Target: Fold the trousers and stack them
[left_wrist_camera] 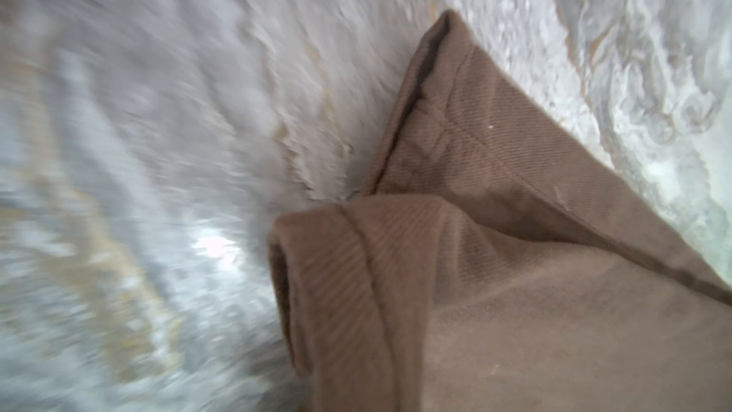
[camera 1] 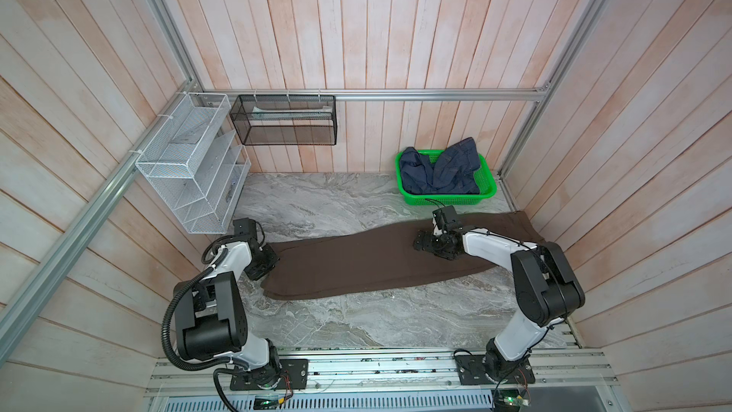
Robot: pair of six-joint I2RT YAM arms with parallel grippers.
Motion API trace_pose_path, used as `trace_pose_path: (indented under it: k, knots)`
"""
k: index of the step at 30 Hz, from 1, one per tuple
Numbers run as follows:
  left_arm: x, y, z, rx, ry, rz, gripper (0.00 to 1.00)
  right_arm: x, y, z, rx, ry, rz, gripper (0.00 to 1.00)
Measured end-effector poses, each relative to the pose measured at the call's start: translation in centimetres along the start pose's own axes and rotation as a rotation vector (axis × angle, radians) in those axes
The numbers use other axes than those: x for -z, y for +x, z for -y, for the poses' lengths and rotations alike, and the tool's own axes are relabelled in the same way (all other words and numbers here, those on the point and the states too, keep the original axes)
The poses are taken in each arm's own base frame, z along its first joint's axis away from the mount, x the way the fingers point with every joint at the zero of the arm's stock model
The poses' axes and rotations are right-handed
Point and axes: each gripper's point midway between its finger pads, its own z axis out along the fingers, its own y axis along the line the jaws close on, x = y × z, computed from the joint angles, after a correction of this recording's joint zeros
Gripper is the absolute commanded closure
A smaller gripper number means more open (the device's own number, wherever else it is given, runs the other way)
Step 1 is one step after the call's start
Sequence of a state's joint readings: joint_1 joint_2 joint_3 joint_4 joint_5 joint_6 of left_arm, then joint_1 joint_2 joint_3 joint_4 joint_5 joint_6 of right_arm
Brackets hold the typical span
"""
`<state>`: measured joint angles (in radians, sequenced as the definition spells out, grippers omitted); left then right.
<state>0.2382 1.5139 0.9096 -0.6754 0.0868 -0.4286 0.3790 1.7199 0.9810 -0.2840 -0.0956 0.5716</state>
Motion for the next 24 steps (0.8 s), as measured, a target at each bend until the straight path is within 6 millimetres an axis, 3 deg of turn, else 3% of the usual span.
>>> trace_pose_path:
  k: [9, 12, 17, 24]
  knots:
    - [3.9, -3.8, -5.1, 0.041, -0.228, 0.113, 1.00, -0.6, 4.2, -7.4, 0.073, -0.115, -0.093, 0.02]
    - [5.7, -4.9, -5.7, 0.039, -0.258, 0.147, 1.00, -0.8, 5.2, -9.5, 0.089, -0.147, -0.121, 0.02]
    - [7.6, -5.3, -3.3, -0.021, -0.186, 0.172, 1.00, -0.8, 6.0, -10.9, 0.092, -0.169, -0.150, 0.02]
    - [7.1, -1.3, 3.3, -0.165, 0.008, 0.085, 1.00, -0.6, 6.3, -10.6, 0.088, -0.152, -0.174, 0.02]
